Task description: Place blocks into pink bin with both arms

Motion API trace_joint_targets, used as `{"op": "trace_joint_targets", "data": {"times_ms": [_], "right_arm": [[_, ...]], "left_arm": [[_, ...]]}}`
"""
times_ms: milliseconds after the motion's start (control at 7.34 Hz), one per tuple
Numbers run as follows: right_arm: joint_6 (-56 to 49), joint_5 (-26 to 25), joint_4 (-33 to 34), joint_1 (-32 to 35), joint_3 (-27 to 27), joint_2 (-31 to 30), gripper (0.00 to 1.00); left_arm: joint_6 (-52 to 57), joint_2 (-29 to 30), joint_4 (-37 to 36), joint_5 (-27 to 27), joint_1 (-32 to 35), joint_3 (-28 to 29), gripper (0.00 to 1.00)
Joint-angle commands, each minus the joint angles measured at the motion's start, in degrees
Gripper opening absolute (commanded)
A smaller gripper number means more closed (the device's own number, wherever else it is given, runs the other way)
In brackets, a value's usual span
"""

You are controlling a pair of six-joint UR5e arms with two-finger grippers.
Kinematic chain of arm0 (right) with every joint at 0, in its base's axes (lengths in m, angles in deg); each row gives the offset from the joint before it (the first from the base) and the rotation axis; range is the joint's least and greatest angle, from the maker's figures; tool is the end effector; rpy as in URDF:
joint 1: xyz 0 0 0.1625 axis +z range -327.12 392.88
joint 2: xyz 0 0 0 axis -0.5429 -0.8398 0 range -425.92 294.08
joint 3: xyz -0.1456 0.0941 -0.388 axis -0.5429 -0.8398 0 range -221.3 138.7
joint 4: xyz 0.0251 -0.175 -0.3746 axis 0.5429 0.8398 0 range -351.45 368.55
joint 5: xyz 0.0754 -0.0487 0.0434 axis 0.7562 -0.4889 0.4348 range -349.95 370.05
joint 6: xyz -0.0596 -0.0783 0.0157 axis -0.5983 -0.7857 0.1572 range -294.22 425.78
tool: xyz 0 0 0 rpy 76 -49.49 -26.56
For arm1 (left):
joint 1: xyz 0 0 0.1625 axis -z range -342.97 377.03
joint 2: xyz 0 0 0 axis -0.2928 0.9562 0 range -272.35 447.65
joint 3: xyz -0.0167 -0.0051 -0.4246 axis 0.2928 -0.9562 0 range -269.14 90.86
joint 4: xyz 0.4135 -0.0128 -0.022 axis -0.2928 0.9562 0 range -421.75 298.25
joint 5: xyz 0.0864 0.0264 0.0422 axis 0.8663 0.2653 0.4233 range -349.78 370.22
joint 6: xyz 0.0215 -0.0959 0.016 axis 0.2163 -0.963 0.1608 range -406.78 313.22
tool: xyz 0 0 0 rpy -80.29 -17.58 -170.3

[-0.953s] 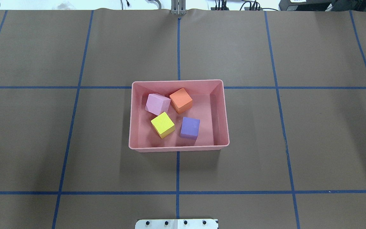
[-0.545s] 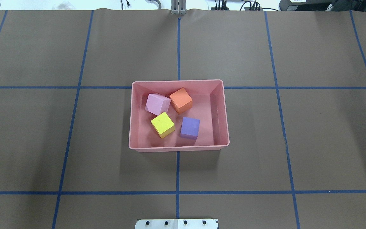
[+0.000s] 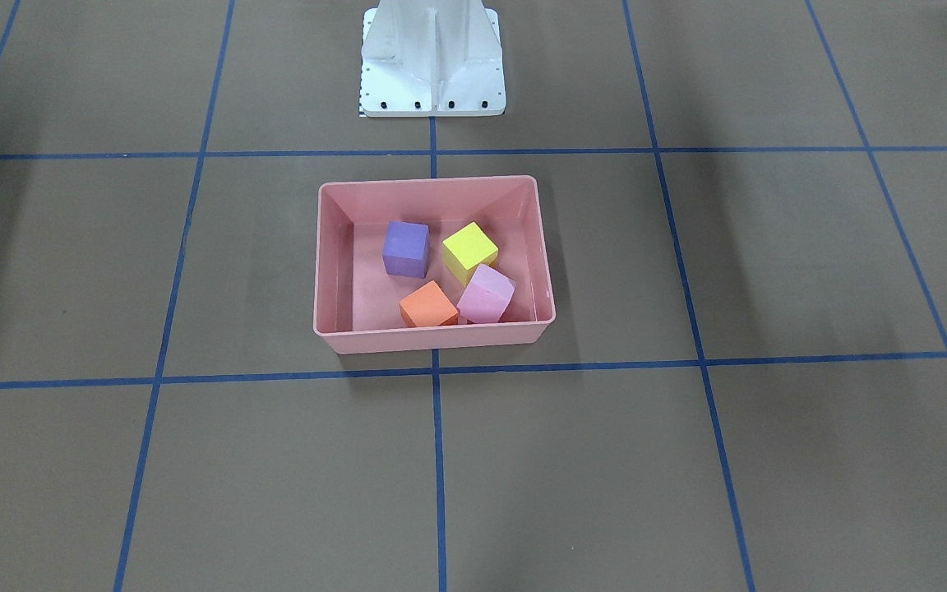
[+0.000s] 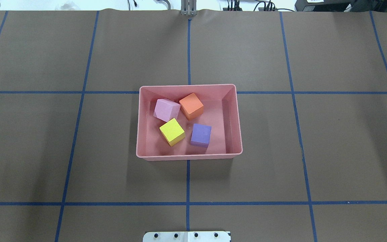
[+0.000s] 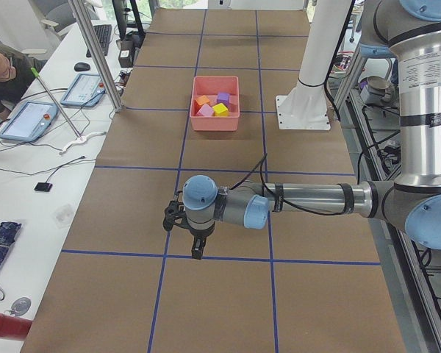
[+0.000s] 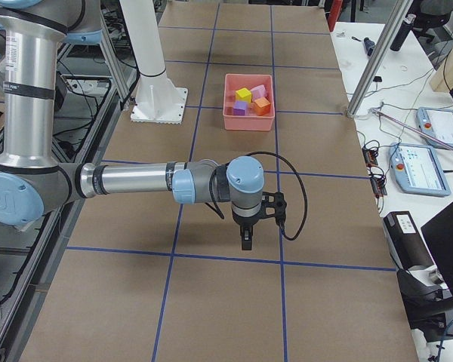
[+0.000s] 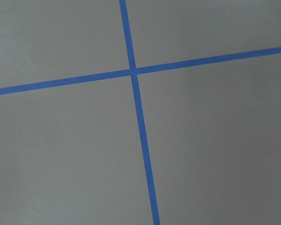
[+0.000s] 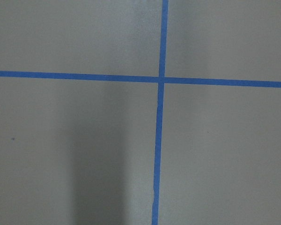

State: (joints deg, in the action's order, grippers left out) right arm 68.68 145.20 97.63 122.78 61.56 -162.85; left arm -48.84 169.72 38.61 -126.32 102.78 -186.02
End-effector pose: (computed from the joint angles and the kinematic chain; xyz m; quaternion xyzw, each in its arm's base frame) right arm 0.0619 -0.4464 0.6017 0.0452 -0.3845 -0.0004 0.9220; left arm -0.0281 -0.4463 0.6420 0.0527 0.3973 0.0496 0.9148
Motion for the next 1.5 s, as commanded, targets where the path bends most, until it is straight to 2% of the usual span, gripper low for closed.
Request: {"op": "trace_joint_targets", "data": {"times_ms": [0,136,545,1362], "right_arm": [[0.18,0.03,0.40,0.02,-0.72,1.30,1.00],[0.18,-0.06,0.57,0.02,-1.51,0.86,1.00],[0.18,0.03,4.33,-0.77,-1.96,1.02,1.00],[-0.26,-0.58,3.83,-0.69,-1.79,-0.29,1.00]], "left_arm": [[-2.42,2.02,-6.53,-0.12,0.11,-1.37,1.00],[-2.42,3.43,-9.36,-0.21,0.11,-1.55,1.00],[-6.90,3.53,-10.00,-0.12,0.11,-2.52,1.00],[-6.64,2.74,-9.74,0.32,1.43,-2.97,1.00]]}}
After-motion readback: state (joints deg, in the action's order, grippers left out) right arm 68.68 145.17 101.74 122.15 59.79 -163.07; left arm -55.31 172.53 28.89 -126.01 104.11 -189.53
